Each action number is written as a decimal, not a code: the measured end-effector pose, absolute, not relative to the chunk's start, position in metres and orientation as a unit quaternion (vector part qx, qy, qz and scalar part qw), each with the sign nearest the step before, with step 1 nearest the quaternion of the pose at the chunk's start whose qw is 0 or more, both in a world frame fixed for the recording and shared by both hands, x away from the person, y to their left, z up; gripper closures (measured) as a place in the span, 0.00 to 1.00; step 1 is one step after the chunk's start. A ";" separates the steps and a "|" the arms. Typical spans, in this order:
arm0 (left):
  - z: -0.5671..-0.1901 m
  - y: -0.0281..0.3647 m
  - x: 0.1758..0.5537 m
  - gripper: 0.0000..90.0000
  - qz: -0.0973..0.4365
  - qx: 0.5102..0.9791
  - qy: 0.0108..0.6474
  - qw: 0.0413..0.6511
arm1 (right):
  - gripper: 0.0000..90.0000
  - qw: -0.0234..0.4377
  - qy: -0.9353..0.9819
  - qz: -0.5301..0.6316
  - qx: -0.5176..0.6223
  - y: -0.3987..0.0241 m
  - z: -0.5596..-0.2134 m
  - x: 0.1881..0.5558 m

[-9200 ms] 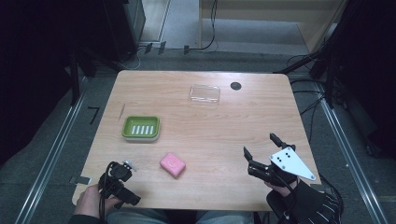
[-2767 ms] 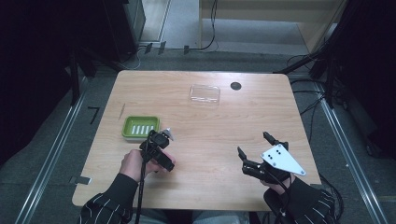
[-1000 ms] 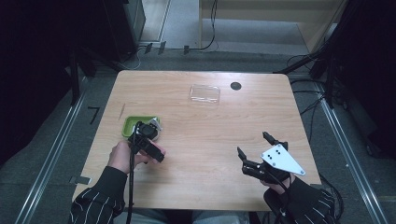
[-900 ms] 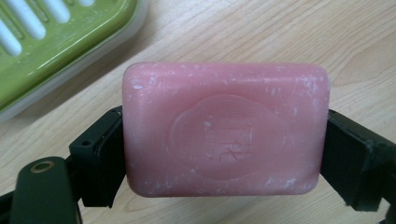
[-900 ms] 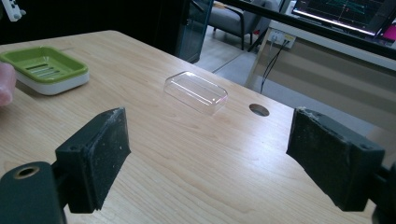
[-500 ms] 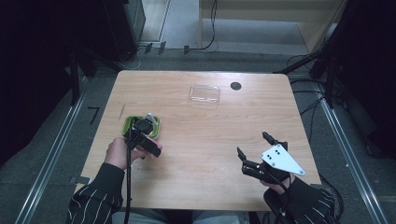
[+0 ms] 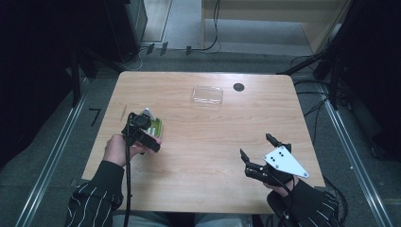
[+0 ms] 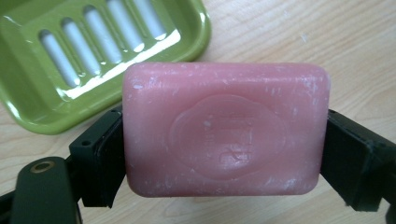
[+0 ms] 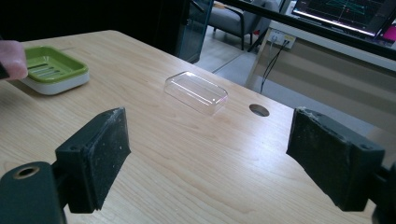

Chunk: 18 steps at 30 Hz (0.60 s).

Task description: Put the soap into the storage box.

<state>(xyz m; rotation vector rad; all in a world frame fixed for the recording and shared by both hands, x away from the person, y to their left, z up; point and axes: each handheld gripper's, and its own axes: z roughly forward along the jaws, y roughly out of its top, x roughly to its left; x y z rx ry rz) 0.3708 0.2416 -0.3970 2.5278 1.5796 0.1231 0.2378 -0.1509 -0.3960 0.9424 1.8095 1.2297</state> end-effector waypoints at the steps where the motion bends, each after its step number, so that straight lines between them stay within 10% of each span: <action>1: -0.396 0.243 0.372 0.15 0.043 0.843 0.530 0.082 | 0.15 0.371 0.705 0.479 0.368 -0.151 -0.396 0.238; 18: -0.395 0.255 0.391 0.15 0.048 0.823 0.559 0.084 | 0.15 0.372 0.706 0.479 0.367 -0.151 -0.396 0.238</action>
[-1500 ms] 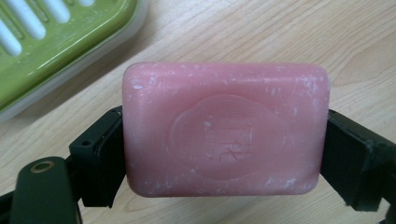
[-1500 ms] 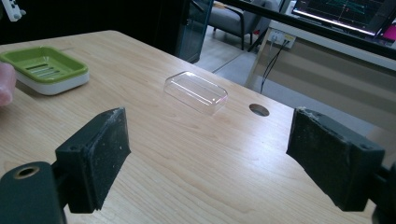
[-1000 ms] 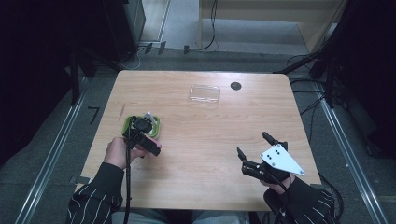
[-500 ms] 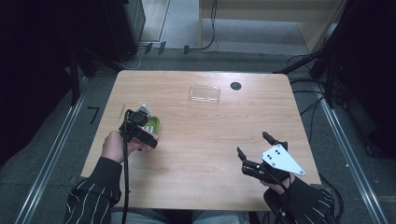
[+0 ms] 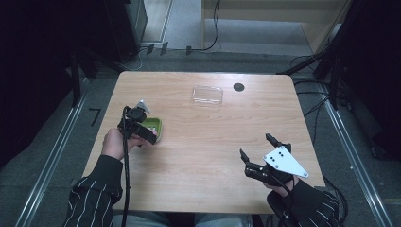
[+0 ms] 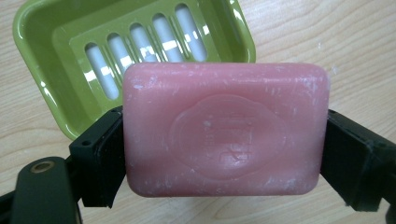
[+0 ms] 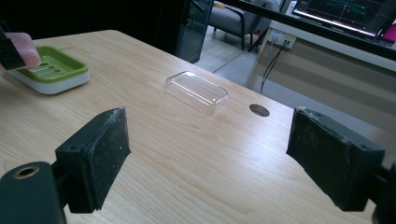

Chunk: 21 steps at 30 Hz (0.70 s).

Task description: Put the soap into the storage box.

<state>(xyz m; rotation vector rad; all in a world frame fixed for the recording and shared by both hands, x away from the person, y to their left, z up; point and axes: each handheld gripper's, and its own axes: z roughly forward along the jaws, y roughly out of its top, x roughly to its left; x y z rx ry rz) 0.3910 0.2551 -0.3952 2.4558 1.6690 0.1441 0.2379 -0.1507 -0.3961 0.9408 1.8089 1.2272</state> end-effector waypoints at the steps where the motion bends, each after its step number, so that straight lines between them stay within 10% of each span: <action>1: -0.395 0.255 0.393 0.15 0.050 0.821 0.562 0.088 | 0.15 0.372 0.706 0.479 0.367 -0.151 -0.396 0.238; 21: -0.399 0.262 0.416 0.15 0.065 0.797 0.594 0.087 | 0.15 0.372 0.706 0.479 0.367 -0.150 -0.396 0.238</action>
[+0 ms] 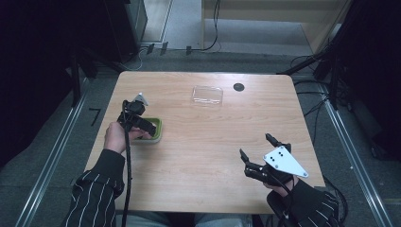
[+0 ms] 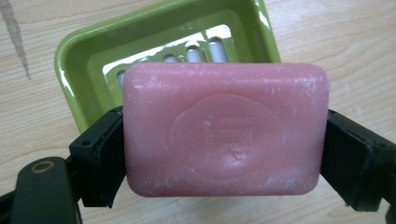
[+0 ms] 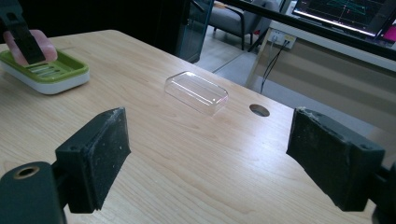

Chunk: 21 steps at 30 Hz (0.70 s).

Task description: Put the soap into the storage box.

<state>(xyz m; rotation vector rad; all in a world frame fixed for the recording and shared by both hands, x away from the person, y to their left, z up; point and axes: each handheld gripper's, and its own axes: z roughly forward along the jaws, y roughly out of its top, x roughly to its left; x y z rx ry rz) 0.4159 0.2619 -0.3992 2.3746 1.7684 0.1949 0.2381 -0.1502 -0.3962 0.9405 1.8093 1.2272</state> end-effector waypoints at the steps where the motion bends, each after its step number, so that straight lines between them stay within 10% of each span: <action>1: -0.400 0.263 0.417 0.15 0.064 0.797 0.594 0.086 | 0.15 0.372 0.706 0.479 0.367 -0.150 -0.396 0.238; 21: -0.417 0.269 0.434 0.15 0.067 0.779 0.619 0.075 | 0.15 0.372 0.706 0.480 0.365 -0.150 -0.396 0.238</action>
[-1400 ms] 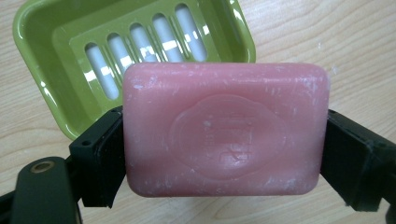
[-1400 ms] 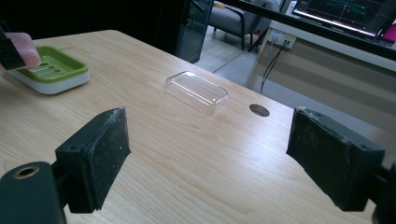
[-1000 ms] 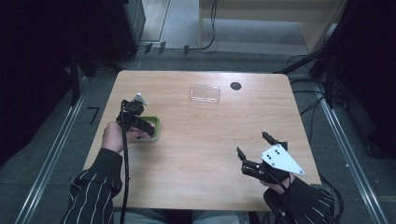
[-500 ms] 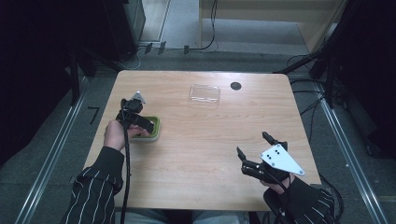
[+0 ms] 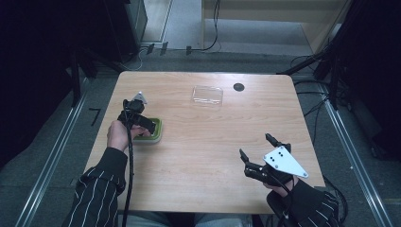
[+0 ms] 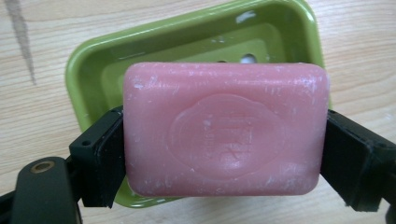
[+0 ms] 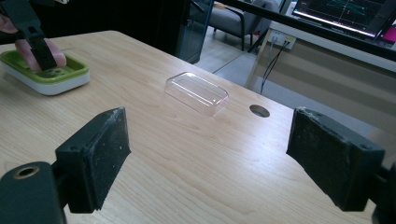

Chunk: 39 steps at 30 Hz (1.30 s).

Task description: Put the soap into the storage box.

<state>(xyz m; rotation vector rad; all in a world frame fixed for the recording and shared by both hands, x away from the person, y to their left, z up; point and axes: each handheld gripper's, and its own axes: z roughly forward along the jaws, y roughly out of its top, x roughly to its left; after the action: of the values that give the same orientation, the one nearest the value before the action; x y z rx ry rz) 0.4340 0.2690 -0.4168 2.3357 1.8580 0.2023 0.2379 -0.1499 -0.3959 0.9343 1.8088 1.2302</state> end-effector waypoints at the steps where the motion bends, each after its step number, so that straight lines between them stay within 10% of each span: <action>1: -0.418 0.270 0.435 0.15 0.065 0.778 0.620 0.076 | 0.15 0.372 0.705 0.481 0.364 -0.150 -0.396 0.238; 39: -0.441 0.268 0.446 0.15 0.063 0.765 0.637 0.065 | 0.15 0.375 0.707 0.477 0.364 -0.151 -0.396 0.237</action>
<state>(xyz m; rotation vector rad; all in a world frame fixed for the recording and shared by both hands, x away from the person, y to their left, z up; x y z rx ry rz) 0.4457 0.2683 -0.4411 2.3101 1.9228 0.1902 0.2365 -0.1512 -0.3962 0.9304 1.8093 1.2204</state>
